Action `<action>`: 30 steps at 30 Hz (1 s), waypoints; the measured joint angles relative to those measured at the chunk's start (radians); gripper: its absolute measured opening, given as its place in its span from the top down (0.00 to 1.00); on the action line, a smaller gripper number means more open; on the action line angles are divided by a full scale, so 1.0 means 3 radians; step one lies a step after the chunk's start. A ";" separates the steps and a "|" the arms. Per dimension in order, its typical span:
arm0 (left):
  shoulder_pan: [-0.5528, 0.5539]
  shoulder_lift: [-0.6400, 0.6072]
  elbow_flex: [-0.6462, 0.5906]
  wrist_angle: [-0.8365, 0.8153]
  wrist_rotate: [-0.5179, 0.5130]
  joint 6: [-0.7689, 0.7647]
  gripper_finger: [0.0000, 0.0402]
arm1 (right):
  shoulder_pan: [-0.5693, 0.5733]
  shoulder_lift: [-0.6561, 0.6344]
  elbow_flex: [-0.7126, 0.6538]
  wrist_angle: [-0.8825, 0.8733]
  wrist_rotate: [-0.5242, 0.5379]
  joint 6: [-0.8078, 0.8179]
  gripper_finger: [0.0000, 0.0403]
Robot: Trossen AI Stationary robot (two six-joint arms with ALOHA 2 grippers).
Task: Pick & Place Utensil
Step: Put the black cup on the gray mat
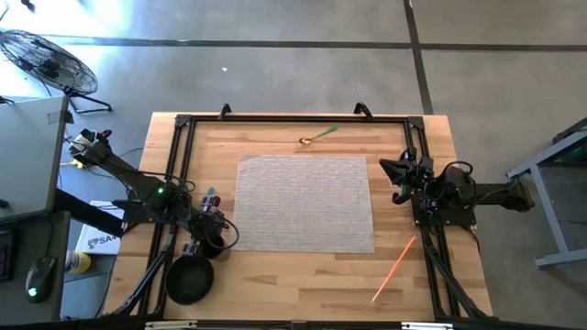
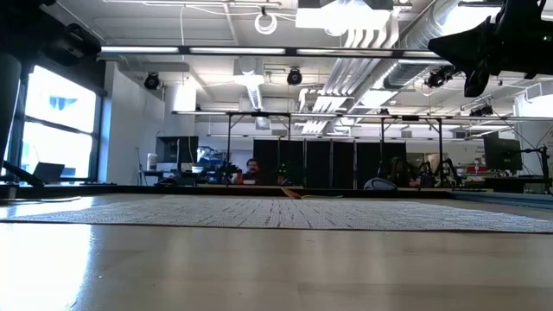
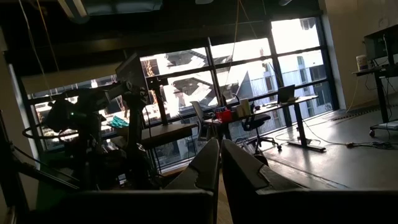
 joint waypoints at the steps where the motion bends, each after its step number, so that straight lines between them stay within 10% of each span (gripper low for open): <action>1: 0.0000 0.0000 0.0007 -0.0027 -0.0002 0.0020 0.88 | -0.0001 0.0000 0.0000 0.0000 0.0000 0.0000 0.97; 30: 0.0001 0.0000 0.0012 -0.0104 0.0093 -0.0091 0.87 | 0.0000 0.0000 0.0000 0.0000 0.0000 0.0000 0.97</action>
